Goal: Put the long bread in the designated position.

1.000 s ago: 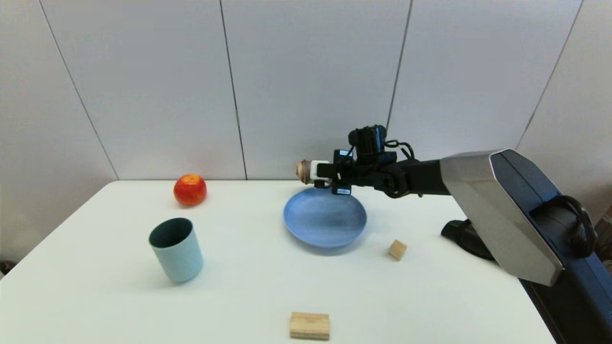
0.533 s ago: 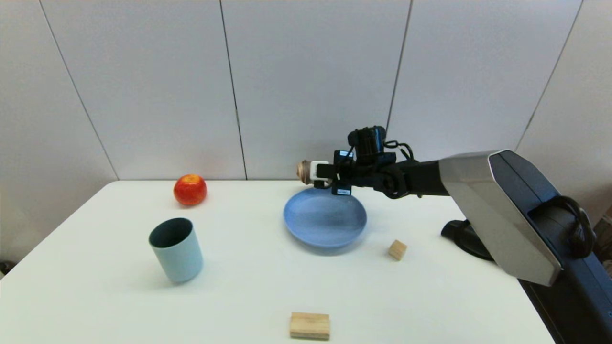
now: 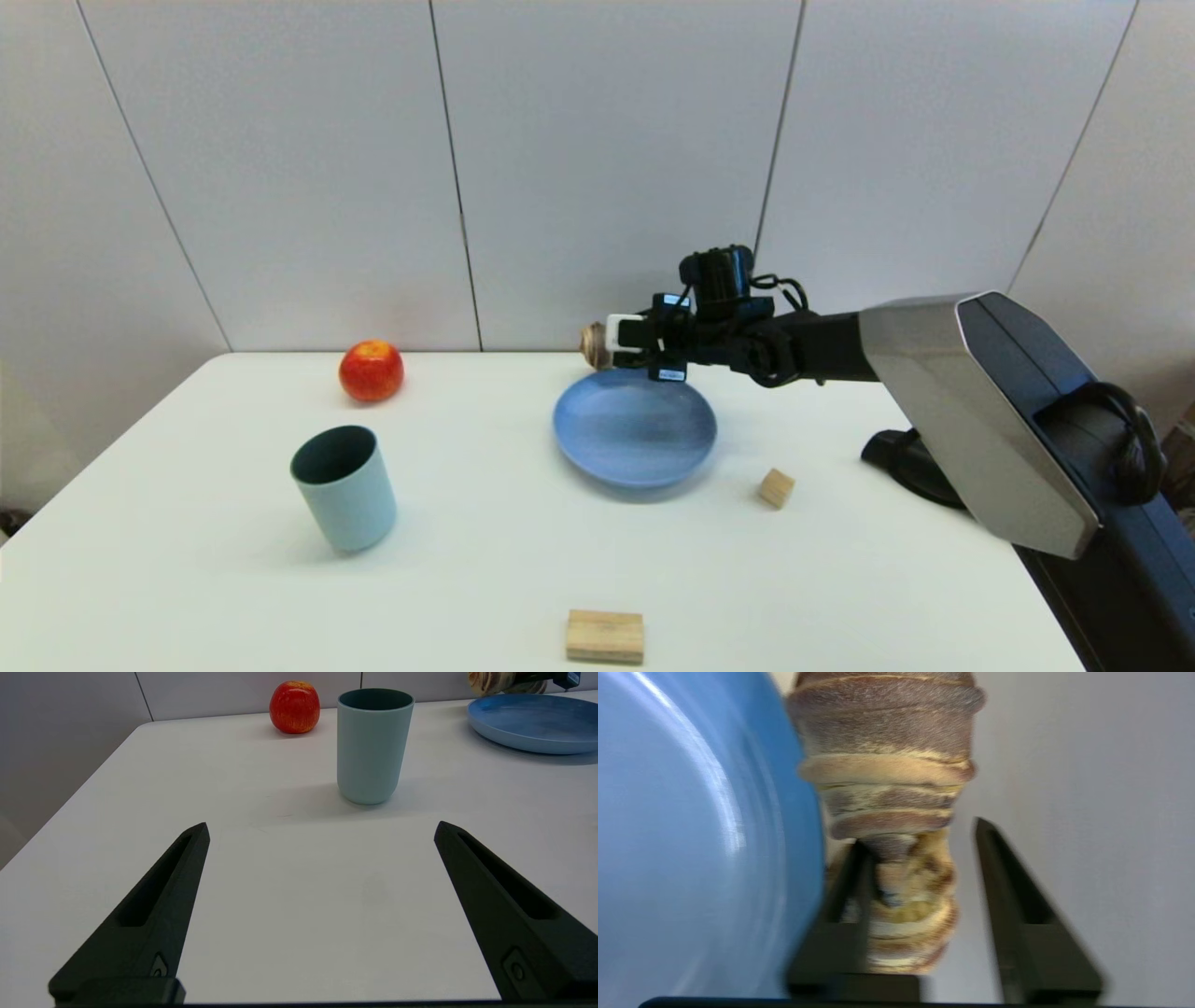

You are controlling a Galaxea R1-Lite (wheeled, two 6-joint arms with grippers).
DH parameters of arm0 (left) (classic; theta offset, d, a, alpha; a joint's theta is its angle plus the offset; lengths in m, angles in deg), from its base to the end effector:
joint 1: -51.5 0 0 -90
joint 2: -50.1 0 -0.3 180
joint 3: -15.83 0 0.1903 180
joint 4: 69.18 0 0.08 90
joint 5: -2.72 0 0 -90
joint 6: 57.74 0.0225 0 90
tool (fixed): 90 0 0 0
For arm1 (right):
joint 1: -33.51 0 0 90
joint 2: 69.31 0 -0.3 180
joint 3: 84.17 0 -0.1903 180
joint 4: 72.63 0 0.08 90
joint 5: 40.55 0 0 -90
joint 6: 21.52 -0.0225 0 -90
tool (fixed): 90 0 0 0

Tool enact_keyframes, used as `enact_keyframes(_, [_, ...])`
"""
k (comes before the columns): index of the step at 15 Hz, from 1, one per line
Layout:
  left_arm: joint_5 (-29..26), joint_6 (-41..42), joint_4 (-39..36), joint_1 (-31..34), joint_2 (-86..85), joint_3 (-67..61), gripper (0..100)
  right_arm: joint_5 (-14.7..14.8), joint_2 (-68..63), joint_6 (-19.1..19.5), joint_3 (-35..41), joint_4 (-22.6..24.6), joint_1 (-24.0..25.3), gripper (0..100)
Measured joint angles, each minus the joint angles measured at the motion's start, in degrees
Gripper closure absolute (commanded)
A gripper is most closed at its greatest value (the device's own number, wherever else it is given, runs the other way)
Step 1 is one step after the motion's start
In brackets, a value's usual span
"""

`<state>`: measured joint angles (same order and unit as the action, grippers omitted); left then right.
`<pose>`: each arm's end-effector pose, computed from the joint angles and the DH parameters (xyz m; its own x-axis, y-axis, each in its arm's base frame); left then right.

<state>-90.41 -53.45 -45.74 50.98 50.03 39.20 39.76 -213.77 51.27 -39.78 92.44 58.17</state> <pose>-0.0229 -0.0010 0.0753 0.9980 -0.0637 0.0000 0.0635 0.9952 0.0748 0.4761 0.2228 0.1039 0.7496 0.5293 -0.3975 -0.5131 0.0853 -0.8540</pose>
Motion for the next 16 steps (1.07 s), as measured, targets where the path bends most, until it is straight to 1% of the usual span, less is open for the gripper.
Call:
enact_keyframes(9, [0.0, 0.0, 0.0, 0.0, 0.0, 0.0, 0, 0.0, 0.2, 0.0, 0.0, 0.6, 0.4, 0])
enact_keyframes(16, [0.0, 0.0, 0.0, 0.0, 0.0, 0.0, 0, 0.2, 3.7, 0.1, -0.1, -1.6, 0.4, 0])
